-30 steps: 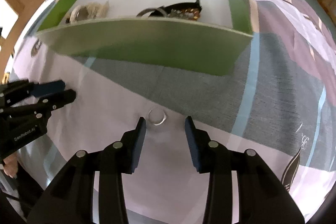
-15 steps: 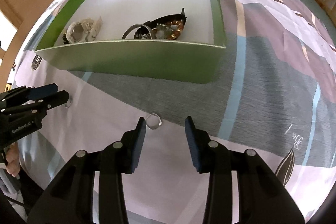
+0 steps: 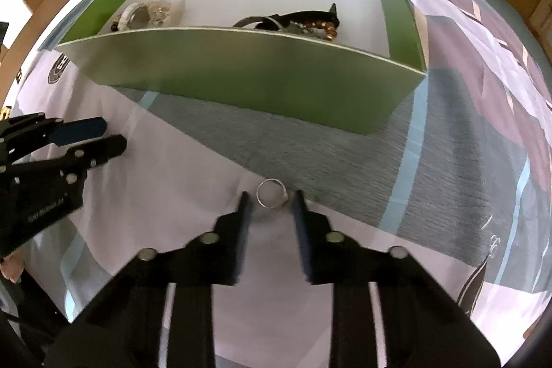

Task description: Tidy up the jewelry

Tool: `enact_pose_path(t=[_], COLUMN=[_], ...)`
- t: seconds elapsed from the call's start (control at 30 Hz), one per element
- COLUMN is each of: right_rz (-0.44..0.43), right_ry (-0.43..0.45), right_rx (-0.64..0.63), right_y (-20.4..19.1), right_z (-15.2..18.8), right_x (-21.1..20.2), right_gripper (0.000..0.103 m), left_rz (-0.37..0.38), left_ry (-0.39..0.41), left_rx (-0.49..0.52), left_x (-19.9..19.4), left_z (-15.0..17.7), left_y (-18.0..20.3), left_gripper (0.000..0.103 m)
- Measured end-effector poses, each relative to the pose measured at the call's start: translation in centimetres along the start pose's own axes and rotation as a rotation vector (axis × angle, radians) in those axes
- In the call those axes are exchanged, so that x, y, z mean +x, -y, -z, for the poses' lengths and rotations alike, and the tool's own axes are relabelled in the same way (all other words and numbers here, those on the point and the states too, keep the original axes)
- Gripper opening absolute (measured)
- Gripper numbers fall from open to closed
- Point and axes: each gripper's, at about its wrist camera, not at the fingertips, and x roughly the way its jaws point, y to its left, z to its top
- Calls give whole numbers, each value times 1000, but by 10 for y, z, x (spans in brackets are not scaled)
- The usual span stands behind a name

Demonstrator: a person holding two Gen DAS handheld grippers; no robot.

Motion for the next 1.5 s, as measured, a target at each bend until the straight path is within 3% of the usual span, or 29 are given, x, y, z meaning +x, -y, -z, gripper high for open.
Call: enact_pose_path(t=[0.27,0.47,0.67,0.83,1.23,1.43,1.5], right_rz=[-1,-12,-66,-77,55,66,81], right_ry=[9,10,42,30,74,84,89], right_rx=[-5,4,109,138,7,-48,-64], right_y=[-5,3,22,30,-8,-21,-25], right_z=[8,2,-2,-7,-6,-2,-2], right_x=[-5,-2,-14,-11,8,7,7], right_gripper=[10,10,34,35,35,19,19], left_rz=[3,23,34,34,-8,-18,-17], left_ry=[1,-7,-2,6,41,53,57], left_rx=[11,-17,-43,-39,42,54,66], left_x=[0,-2,-3,-4,0,0,1], left_z=[-2,-2,-4,-4,3,5,5], left_y=[3,-3,-7,-7,9,12,13], left_gripper=[18,18,26,29,35,30,28])
